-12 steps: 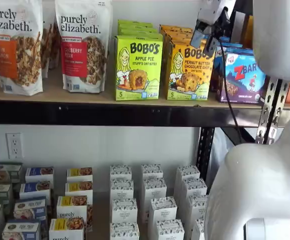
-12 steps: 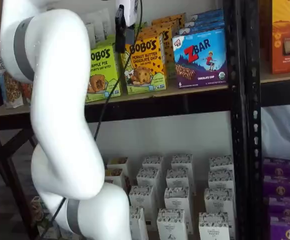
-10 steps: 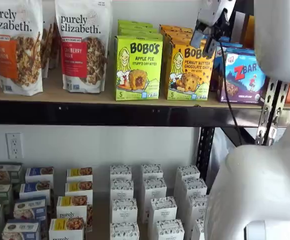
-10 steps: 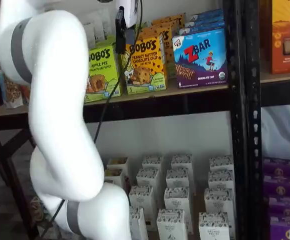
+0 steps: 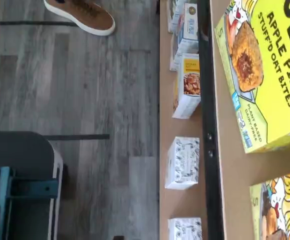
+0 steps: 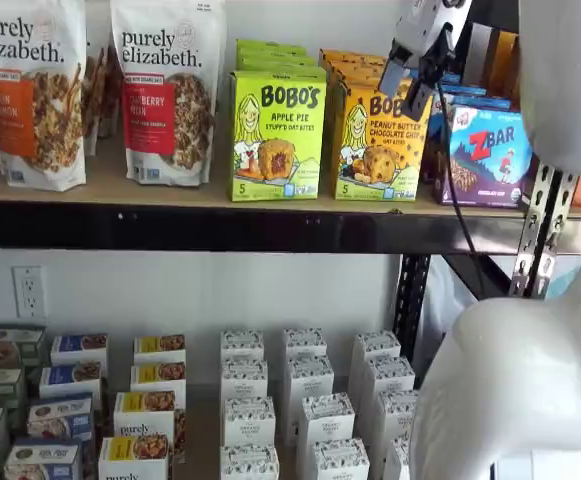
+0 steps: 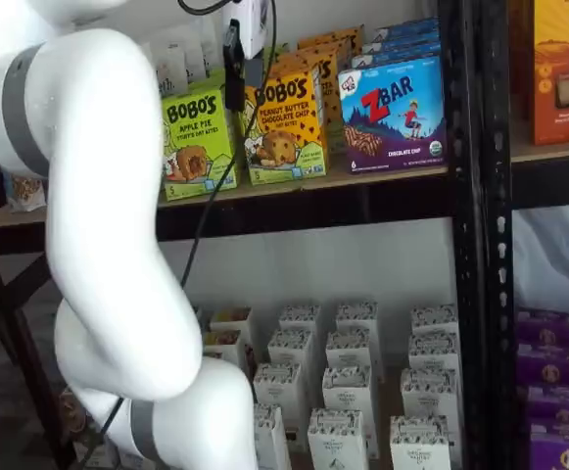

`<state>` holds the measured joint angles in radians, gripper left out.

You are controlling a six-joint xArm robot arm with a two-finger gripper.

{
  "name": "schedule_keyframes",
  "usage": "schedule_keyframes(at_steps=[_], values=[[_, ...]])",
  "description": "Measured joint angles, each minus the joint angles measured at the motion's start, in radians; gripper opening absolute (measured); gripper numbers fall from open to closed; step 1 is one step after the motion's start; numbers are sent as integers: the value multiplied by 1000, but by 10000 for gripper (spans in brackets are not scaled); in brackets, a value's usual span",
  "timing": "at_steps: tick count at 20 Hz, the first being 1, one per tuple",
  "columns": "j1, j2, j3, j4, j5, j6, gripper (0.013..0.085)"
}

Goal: Pick up the orange box on the top shelf, the fifth box from the left

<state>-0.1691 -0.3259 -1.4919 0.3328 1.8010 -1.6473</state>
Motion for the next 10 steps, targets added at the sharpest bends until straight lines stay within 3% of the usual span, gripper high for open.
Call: schedule_keyframes(at_steps=[10], values=[[0,8,-39,-43,-38,-5,850]])
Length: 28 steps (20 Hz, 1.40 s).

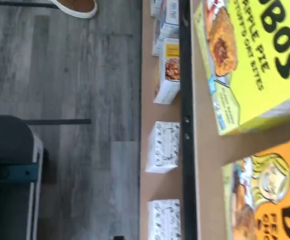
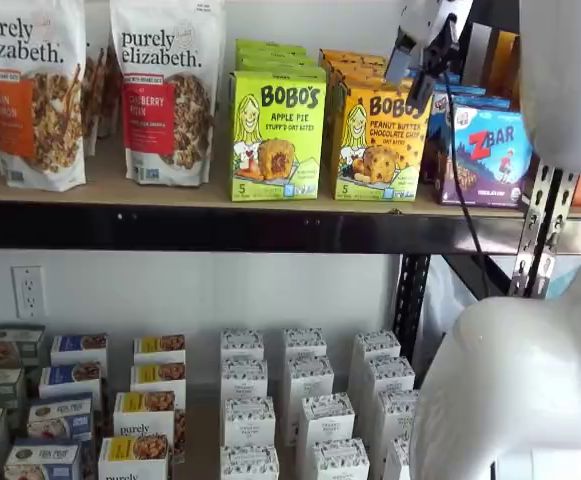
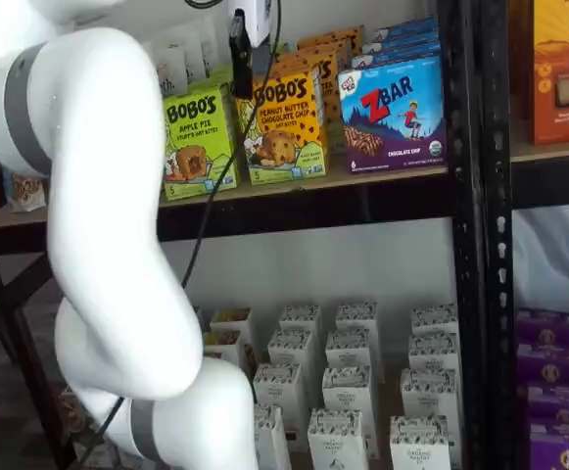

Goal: Pick up the orange box on the top shelf, the fifth box from the left

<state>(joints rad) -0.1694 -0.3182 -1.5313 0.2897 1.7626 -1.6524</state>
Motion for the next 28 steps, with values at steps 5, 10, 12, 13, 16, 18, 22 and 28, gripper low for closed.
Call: schedule_keyframes(at_steps=[5,10,12,13,16,18,22,28], values=[[16,23,-41,-62,-43,-2,850],[23,89,-125,-69,-30,6,850],[30,117,-156,-79,-26,10,850],[32,133,-173,-83,-21,12,850],[29,182,-223,-78,12,11,850],[24,199,-236,-70,18,8,850],[17,240,-270,-68,43,1,850],[14,264,-267,-58,30,-3,850]])
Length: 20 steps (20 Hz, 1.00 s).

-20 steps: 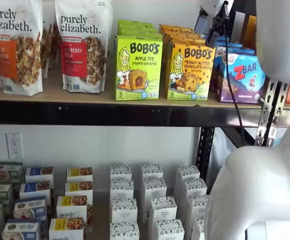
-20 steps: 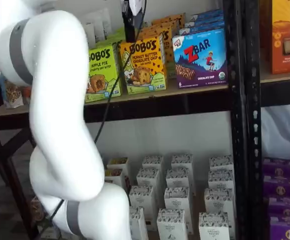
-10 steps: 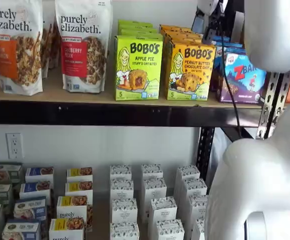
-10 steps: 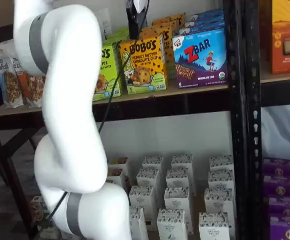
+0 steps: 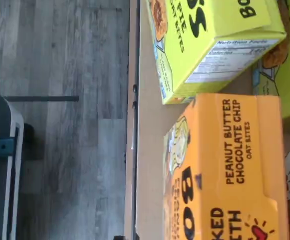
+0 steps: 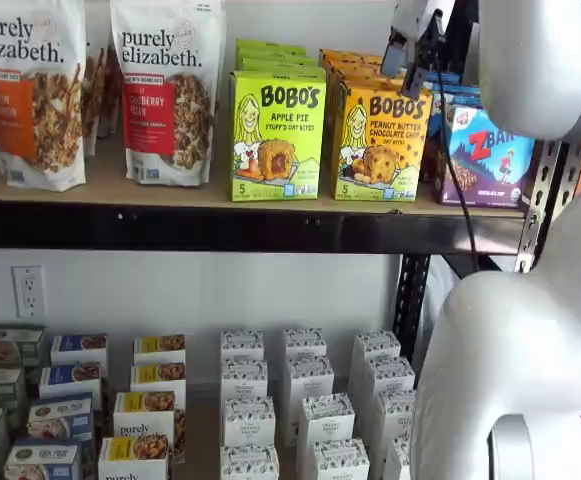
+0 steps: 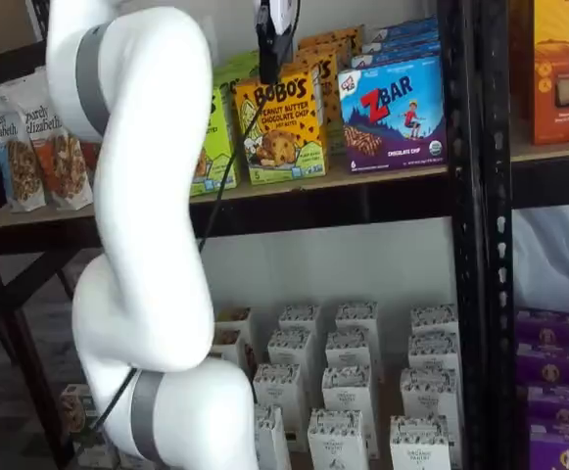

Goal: Pick up the orange box on the top shelf, the fifth box from the left

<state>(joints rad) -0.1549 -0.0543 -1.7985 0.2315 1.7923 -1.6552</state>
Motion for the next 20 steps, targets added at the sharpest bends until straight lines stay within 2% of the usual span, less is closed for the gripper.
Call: schedule_keyframes(at_steps=[8,20], values=[[6,-1,45,-20,-57,-9,850],[-4,16,57,-55,-39,-31,850]])
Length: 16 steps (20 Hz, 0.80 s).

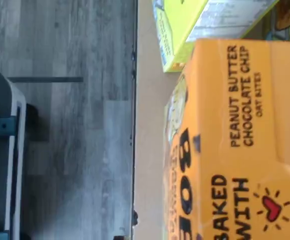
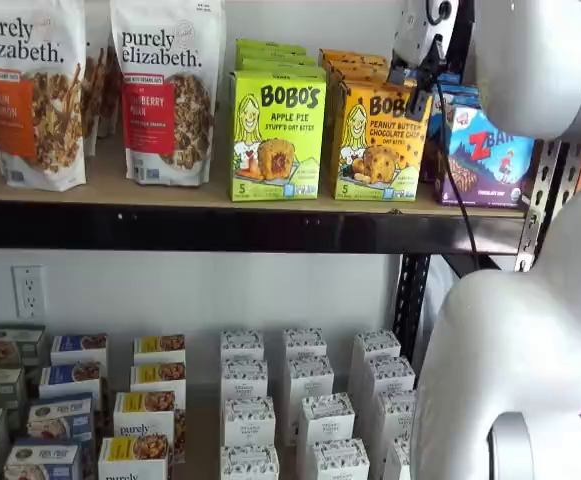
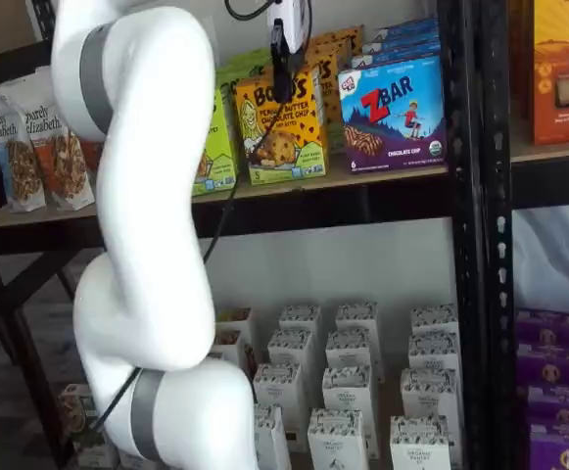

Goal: Pick up the orange box on the top shelf, the fifth box from the left

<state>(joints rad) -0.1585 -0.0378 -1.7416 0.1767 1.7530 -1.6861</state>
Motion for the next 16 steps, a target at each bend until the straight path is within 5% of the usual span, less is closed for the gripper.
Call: schedule_keyframes(at_steps=[12,16], values=[[-2,-13,47,-13,-25,-9,850],[-5,-22,63,-3,-43,-12,770]])
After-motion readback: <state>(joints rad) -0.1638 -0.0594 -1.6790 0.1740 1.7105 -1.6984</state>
